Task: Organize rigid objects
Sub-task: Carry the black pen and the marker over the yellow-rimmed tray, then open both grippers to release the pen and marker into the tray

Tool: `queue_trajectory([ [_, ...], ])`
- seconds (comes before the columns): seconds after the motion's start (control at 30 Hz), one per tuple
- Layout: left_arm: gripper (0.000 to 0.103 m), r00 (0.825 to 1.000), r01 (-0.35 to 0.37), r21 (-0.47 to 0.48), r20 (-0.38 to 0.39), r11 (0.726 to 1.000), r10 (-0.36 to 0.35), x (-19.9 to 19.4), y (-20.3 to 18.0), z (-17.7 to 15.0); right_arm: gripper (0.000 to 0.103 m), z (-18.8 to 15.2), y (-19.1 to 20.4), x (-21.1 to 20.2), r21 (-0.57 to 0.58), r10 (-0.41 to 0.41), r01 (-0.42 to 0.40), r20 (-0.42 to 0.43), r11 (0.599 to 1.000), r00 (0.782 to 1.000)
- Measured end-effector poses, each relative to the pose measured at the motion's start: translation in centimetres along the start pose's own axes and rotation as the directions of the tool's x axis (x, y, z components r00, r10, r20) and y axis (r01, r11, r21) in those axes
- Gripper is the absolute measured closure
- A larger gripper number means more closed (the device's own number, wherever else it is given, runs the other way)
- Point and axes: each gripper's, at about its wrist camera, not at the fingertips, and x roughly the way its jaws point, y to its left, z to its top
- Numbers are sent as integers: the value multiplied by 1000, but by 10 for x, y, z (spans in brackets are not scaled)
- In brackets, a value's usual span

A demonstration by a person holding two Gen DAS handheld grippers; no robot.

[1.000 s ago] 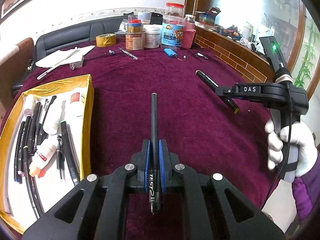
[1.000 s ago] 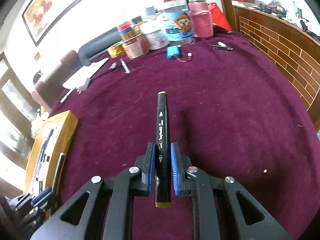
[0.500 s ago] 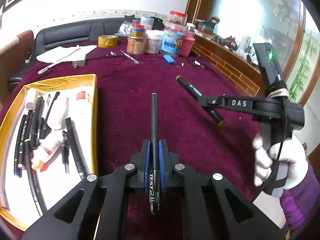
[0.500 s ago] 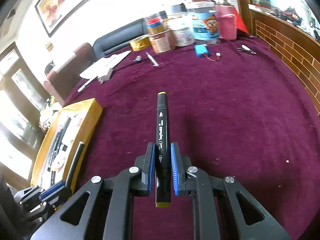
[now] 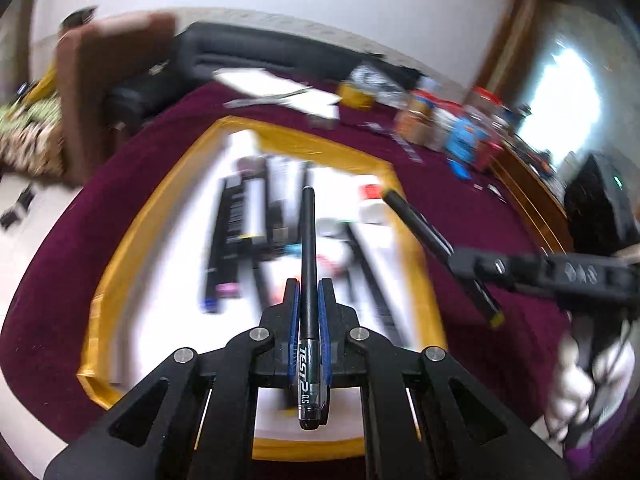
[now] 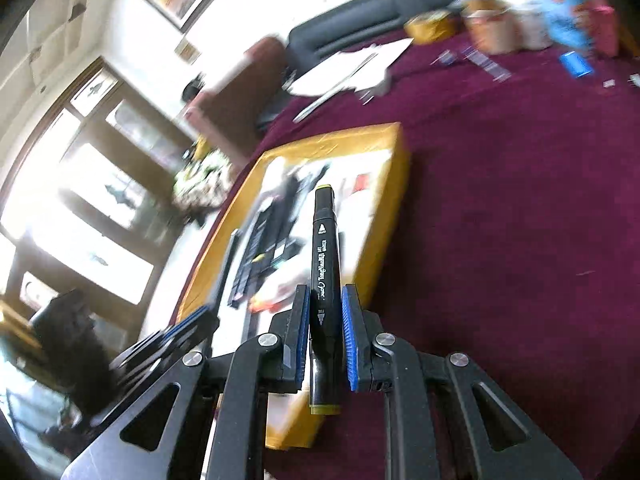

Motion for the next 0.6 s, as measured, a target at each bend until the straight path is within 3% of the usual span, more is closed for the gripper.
queue_trajectory([
  [0.2, 96, 999, -38, -86, -41, 996, 35, 17, 39, 1, 89, -15, 31, 66, -10, 45, -47, -149, 999, 988],
  [0.33, 96, 998, -34, -129, -50, 991, 28, 25, 51, 0, 89, -20, 41, 81, -24, 12, -16, -153, 1000, 988],
  [0.43, 90, 999, -3, -134, -37, 991, -1, 25, 50, 2, 89, -23, 52, 88, -55, 15, -25, -173, 998, 985],
  [0.6, 70, 1000, 25, -136, -5, 990, -26, 16, 47, 2, 88, -30, 58, 95, -89, -5, -13, -190, 996, 982],
])
